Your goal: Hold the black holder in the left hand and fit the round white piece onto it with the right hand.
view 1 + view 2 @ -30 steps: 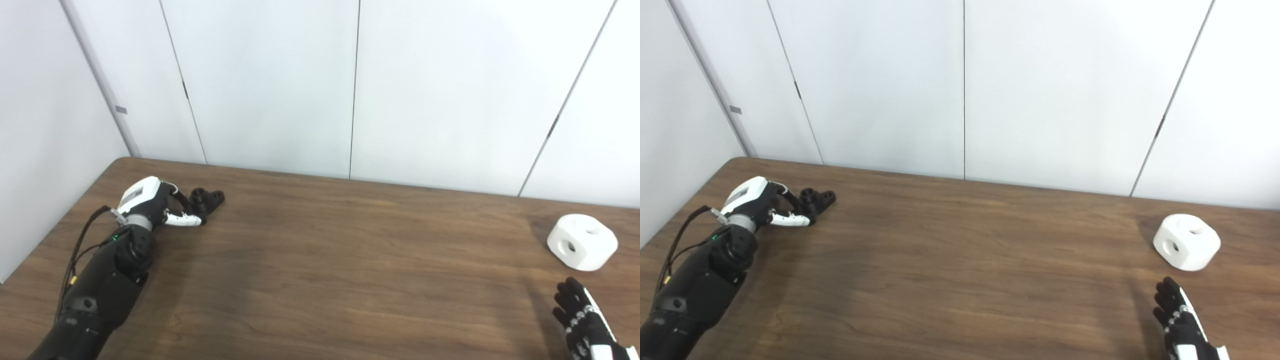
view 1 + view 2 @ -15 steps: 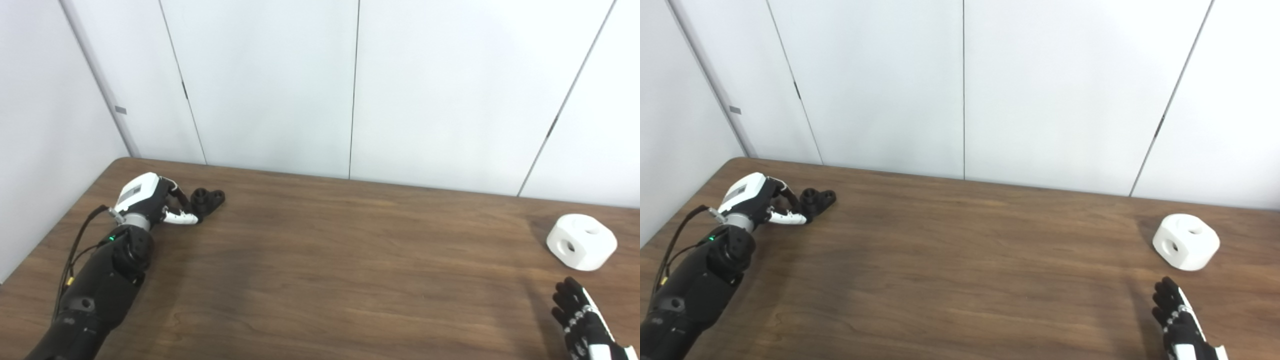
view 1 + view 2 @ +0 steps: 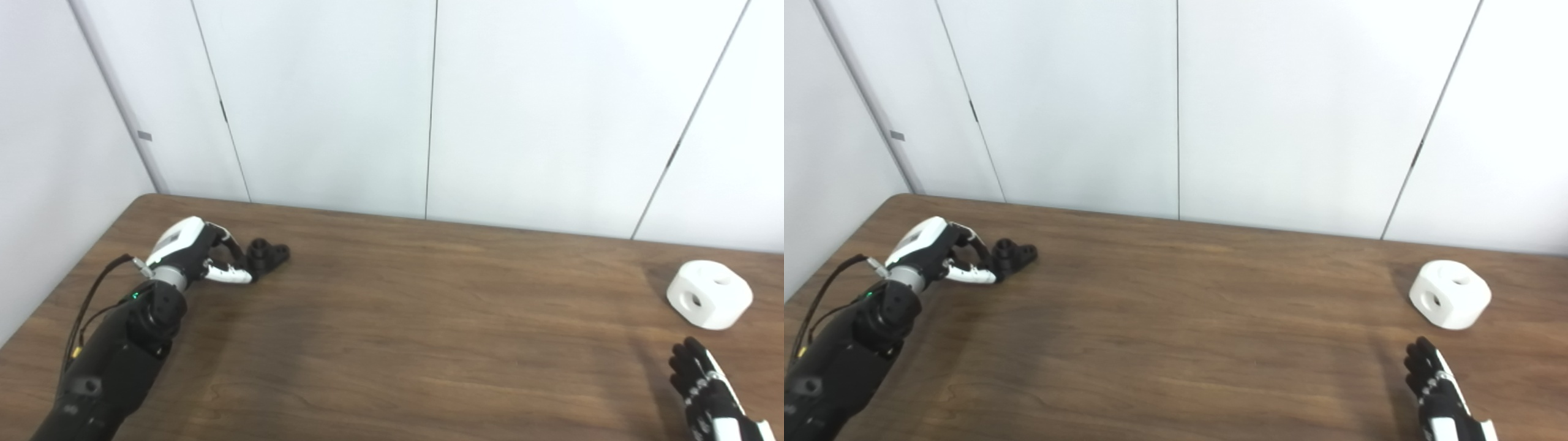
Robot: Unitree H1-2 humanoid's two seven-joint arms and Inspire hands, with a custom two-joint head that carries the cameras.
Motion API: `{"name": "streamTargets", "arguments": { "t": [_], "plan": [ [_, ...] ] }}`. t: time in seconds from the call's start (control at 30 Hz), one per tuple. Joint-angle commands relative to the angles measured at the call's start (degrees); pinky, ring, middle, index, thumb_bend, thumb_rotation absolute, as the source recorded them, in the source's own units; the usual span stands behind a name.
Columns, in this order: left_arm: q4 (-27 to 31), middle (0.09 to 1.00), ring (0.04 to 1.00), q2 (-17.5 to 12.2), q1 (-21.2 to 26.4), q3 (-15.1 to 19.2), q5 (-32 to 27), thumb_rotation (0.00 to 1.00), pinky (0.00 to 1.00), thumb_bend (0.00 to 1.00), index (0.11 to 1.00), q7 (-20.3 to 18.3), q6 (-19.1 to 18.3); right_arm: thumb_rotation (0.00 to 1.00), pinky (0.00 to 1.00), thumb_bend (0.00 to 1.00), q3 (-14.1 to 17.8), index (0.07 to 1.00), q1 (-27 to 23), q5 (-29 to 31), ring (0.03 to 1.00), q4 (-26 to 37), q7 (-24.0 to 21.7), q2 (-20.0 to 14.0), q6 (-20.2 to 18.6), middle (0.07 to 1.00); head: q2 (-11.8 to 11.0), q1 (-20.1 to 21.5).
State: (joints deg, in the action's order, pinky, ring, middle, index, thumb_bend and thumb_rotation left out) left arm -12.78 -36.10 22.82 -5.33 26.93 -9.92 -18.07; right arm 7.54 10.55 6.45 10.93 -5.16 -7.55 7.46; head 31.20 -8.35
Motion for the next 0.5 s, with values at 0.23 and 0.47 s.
{"name": "streamTargets", "arguments": {
  "t": [0.23, 0.47],
  "plan": [
    [15.62, 0.794, 0.867, 0.22, -4.26, -1.88, -1.63, 0.05, 0.86, 0.52, 0.486, -8.0, -3.85, 0.92, 0.96, 0.6, -1.26, 0.934, 0.74, -0.24, 0.949, -0.06, 1.04, 1.45, 0.1, 0.933, 0.44, 0.58],
    [24.55, 0.792, 0.866, 2.13, -10.36, -4.82, -1.97, 0.05, 0.84, 0.52, 0.486, -10.44, -1.27, 0.92, 0.94, 0.59, -1.83, 0.924, 0.49, -0.97, 0.927, -0.06, 1.55, 1.91, 0.43, 0.921, 1.42, 2.46]
  ]
}}
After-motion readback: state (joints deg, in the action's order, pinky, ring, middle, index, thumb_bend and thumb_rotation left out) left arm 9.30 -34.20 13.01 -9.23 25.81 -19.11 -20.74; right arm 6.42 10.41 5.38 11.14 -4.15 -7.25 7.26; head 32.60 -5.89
